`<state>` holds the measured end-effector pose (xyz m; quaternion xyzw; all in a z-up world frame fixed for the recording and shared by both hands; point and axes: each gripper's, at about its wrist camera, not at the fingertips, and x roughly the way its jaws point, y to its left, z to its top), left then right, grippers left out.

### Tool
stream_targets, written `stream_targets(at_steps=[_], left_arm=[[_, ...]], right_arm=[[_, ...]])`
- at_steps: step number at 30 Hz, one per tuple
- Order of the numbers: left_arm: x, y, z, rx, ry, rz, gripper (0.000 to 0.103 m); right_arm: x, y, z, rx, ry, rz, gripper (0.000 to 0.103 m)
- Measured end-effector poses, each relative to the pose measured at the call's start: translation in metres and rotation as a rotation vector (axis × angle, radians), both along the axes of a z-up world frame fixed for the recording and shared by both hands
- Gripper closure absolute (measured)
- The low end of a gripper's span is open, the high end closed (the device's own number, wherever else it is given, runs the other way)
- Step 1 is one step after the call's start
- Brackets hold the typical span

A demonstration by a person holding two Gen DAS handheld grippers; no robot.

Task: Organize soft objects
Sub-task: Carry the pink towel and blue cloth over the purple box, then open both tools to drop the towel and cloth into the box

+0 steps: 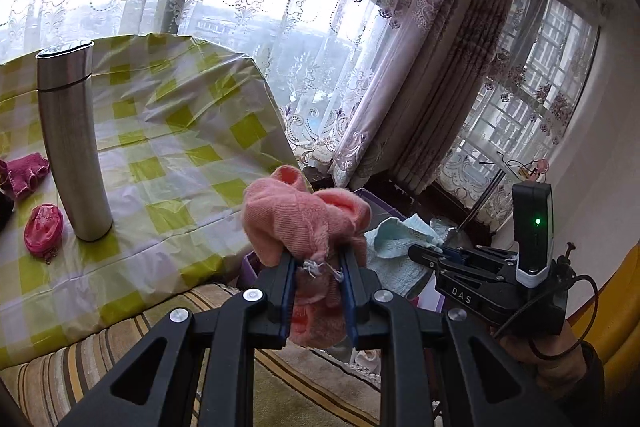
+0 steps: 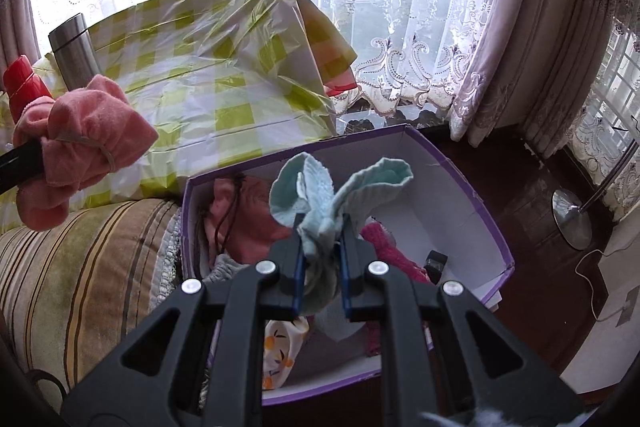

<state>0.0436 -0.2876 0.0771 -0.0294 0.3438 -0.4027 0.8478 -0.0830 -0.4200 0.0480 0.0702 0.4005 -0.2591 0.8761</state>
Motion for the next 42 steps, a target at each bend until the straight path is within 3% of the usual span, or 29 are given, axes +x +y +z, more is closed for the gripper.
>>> stream_targets(at_steps=[15, 16, 18, 20, 23, 25, 28, 31, 35, 39, 42], left_arm=[[-0.003, -0.02, -0.004, 0.011, 0.009, -0.054, 0.082], [-0.003, -0.022, -0.005, 0.009, 0.012, -0.068, 0.078], [-0.004, -0.027, -0.007, 0.01, 0.03, -0.107, 0.057], [-0.004, -0.03, -0.013, 0.018, 0.058, -0.128, 0.042], [-0.004, -0.027, -0.018, 0.038, 0.085, -0.129, 0.041], [-0.002, -0.02, -0.018, 0.041, 0.093, -0.113, 0.041], [0.0, -0.005, -0.016, 0.047, 0.087, -0.074, 0.041], [0.001, 0.017, -0.013, 0.084, 0.041, 0.017, 0.041], [-0.004, 0.056, -0.004, 0.116, -0.036, 0.088, 0.041], [-0.01, 0.1, 0.003, 0.197, -0.123, 0.189, 0.041], [-0.012, 0.135, 0.002, 0.228, -0.147, 0.236, 0.041]], right_arm=[[-0.019, -0.024, 0.006, 0.022, -0.029, -0.079, 0.086], [-0.021, -0.026, 0.006, 0.019, -0.026, -0.088, 0.085], [-0.023, -0.029, 0.006, 0.015, -0.018, -0.107, 0.084], [-0.026, -0.033, 0.005, 0.014, -0.009, -0.139, 0.08], [-0.027, -0.036, 0.002, 0.002, 0.012, -0.17, 0.058], [-0.027, -0.033, 0.002, -0.014, 0.024, -0.165, 0.045], [-0.024, -0.029, 0.0, 0.0, 0.028, -0.141, 0.041], [-0.02, -0.024, 0.001, 0.03, 0.023, -0.102, 0.04], [-0.012, -0.006, 0.005, -0.006, 0.038, -0.045, 0.039], [0.0, 0.016, 0.012, -0.01, 0.032, 0.042, 0.039], [0.011, 0.041, 0.018, -0.023, 0.022, 0.121, 0.039]])
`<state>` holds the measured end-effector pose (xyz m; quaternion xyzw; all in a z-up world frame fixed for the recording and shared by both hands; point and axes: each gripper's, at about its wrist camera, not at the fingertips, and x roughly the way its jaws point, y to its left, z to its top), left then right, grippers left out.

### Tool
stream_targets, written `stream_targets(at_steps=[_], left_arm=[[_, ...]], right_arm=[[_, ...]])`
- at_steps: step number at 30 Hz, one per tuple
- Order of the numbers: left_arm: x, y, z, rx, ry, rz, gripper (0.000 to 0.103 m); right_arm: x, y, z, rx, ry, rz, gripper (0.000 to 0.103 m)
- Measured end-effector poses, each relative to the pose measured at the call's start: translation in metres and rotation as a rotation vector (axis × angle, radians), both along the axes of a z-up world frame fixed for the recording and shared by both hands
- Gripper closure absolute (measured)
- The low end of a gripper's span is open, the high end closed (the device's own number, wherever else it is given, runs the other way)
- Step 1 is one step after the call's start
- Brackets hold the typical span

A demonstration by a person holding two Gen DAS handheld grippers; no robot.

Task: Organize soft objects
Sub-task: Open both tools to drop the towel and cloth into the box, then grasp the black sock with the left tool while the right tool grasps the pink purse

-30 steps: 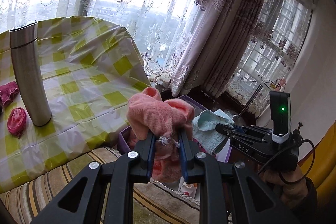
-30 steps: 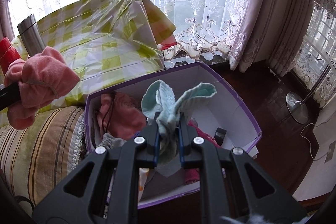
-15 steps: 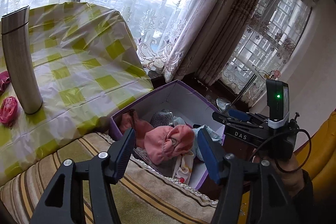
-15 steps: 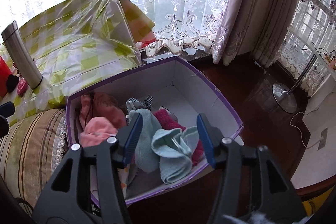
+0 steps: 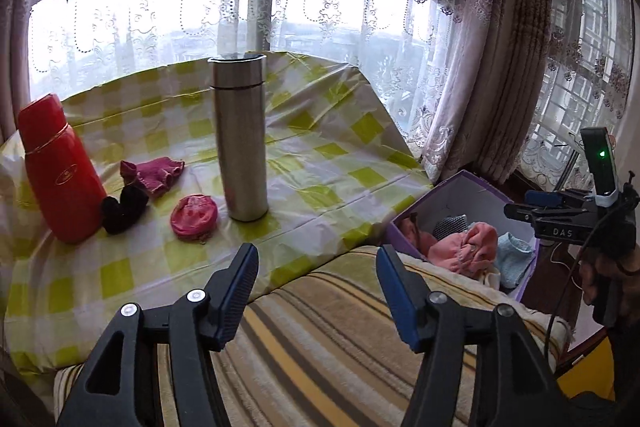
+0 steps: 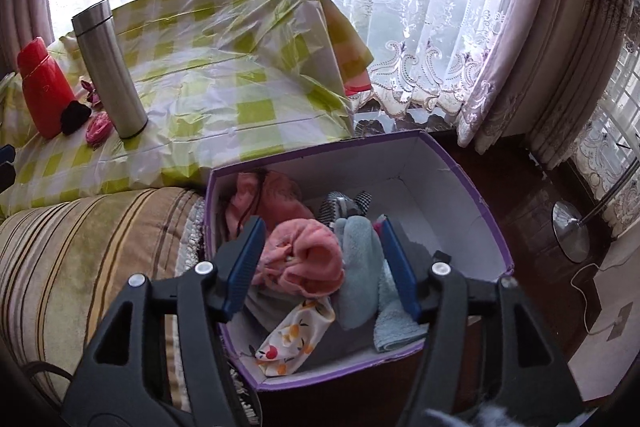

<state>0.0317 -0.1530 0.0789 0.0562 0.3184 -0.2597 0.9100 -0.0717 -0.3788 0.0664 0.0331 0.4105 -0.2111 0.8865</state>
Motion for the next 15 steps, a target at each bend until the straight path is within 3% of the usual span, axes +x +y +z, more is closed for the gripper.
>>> stream_targets(at_steps=[3, 8, 15], left_arm=[[0.003, 0.032, -0.005, 0.039, -0.001, 0.073, 0.041], [0.016, 0.084, -0.017, 0.028, 0.031, 0.174, 0.041], [0.04, 0.122, -0.022, 0.011, 0.041, 0.254, 0.041]], right_arm=[[0.014, 0.026, 0.007, -0.008, -0.014, 0.085, 0.039], [0.041, 0.074, 0.018, -0.043, -0.024, 0.21, 0.039], [0.091, 0.147, 0.02, -0.041, -0.015, 0.389, 0.036]])
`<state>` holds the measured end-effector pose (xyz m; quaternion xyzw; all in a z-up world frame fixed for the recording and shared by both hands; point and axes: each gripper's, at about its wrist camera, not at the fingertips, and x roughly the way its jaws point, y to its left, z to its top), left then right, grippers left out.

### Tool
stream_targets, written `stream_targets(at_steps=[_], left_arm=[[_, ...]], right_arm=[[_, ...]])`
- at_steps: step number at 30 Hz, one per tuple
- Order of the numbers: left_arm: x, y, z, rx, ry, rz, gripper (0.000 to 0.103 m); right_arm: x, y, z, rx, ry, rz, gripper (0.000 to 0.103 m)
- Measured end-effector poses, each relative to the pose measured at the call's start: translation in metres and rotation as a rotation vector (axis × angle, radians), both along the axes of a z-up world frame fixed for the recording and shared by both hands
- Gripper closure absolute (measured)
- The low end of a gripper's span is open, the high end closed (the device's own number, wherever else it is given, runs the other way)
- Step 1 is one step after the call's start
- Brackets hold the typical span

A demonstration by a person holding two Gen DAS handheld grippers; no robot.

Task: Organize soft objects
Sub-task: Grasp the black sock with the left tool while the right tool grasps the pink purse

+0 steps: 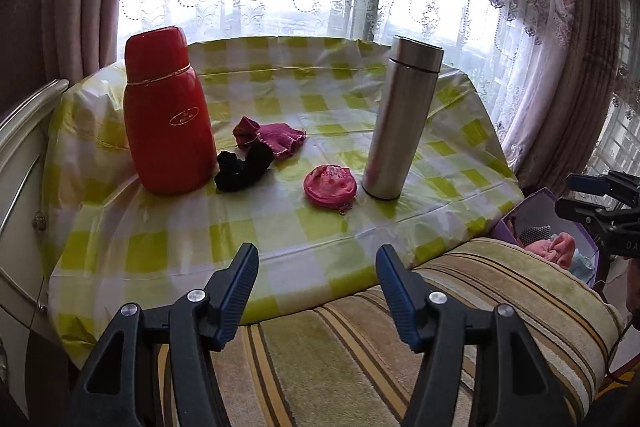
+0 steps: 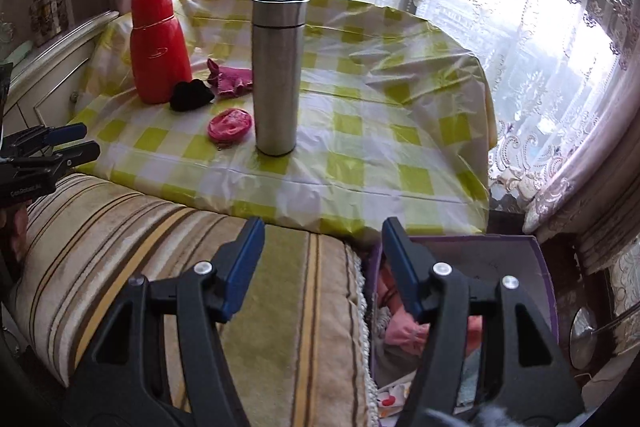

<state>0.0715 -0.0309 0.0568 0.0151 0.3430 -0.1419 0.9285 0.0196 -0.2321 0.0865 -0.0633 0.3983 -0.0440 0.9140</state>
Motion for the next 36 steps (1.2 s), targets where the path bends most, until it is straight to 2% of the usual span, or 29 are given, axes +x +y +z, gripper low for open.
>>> stream_targets(at_steps=[6, 15, 19, 22, 27, 33, 34, 36], left_arm=[[0.035, 0.02, -0.004, 0.012, 0.005, 0.057, 0.041], [0.103, 0.026, -0.026, 0.047, 0.046, 0.039, 0.041], [0.139, 0.018, -0.041, 0.103, 0.045, 0.008, 0.041], [0.168, 0.013, -0.047, 0.092, 0.048, -0.021, 0.041], [0.209, 0.007, -0.068, 0.129, 0.088, -0.03, 0.041], [0.233, 0.002, -0.088, 0.194, 0.113, -0.045, 0.042], [0.236, 0.0, -0.091, 0.205, 0.119, -0.049, 0.043], [0.242, -0.001, -0.097, 0.223, 0.136, -0.047, 0.054]], right_arm=[[0.051, 0.051, -0.011, 0.031, 0.018, 0.086, 0.034], [0.133, 0.077, -0.051, 0.19, 0.109, 0.023, 0.034], [0.168, 0.088, -0.073, 0.196, 0.134, -0.02, 0.034], [0.191, 0.096, -0.091, 0.188, 0.16, -0.061, 0.034], [0.22, 0.104, -0.115, 0.162, 0.185, -0.107, 0.034], [0.24, 0.104, -0.129, 0.154, 0.191, -0.172, 0.034], [0.242, 0.104, -0.131, 0.156, 0.195, -0.183, 0.034], [0.246, 0.103, -0.135, 0.158, 0.2, -0.208, 0.034]])
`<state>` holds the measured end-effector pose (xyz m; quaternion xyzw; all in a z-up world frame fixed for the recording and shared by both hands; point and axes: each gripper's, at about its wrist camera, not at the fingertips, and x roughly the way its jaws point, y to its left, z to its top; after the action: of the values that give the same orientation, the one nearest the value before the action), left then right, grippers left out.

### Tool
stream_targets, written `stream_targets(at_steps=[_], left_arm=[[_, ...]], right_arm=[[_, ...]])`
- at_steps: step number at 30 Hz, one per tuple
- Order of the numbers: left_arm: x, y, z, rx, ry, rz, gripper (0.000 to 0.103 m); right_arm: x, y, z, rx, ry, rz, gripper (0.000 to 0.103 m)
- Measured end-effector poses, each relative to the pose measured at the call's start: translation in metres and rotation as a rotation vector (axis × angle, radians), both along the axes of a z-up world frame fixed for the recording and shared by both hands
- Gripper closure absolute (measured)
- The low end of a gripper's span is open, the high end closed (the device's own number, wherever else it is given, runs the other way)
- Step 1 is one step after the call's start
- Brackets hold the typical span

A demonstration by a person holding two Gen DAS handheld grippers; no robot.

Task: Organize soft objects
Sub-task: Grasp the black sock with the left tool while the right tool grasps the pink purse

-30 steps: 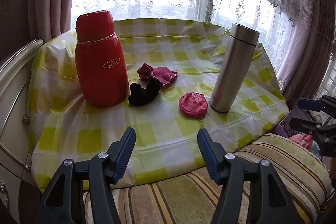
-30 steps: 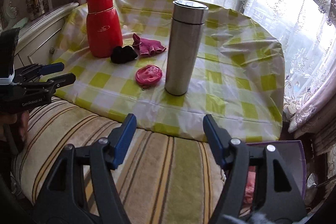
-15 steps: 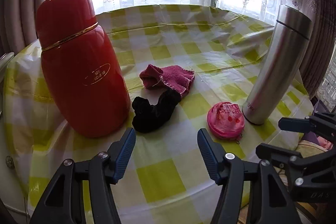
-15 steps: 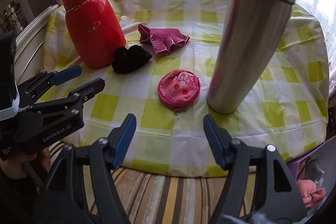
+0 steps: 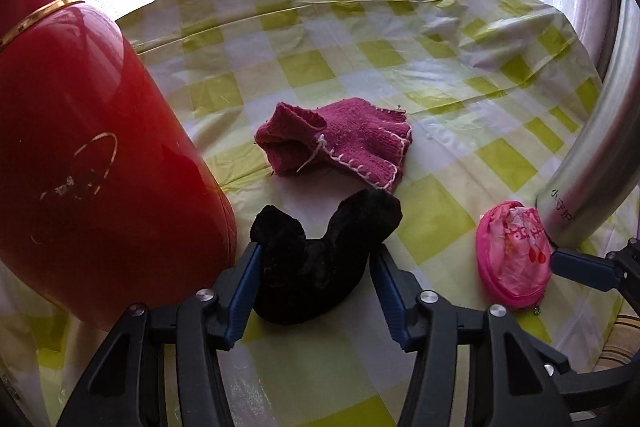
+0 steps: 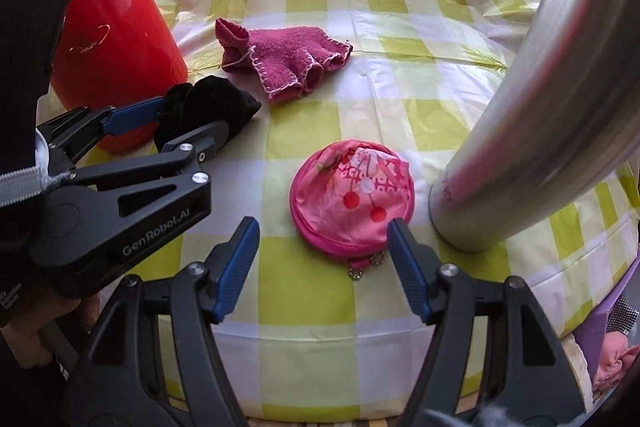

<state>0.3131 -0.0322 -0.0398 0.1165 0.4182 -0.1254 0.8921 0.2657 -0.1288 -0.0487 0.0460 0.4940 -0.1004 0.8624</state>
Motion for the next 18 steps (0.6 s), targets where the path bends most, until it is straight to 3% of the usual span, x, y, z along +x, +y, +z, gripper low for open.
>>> stream_targets(at_steps=[6, 12, 15, 18], left_arm=[[0.004, 0.001, -0.005, -0.021, -0.001, 0.0, 0.079], [-0.007, 0.009, 0.003, -0.073, -0.014, 0.007, 0.083], [-0.013, 0.011, 0.005, -0.101, -0.015, 0.009, 0.083], [-0.019, 0.015, 0.008, -0.116, -0.019, 0.018, 0.083]], right_arm=[[0.006, -0.002, -0.006, -0.034, 0.012, -0.093, 0.034], [0.018, -0.001, -0.01, -0.056, 0.001, -0.143, 0.034], [0.02, -0.001, -0.01, -0.068, -0.011, -0.149, 0.048], [0.017, 0.0, -0.007, -0.053, -0.03, -0.136, 0.055]])
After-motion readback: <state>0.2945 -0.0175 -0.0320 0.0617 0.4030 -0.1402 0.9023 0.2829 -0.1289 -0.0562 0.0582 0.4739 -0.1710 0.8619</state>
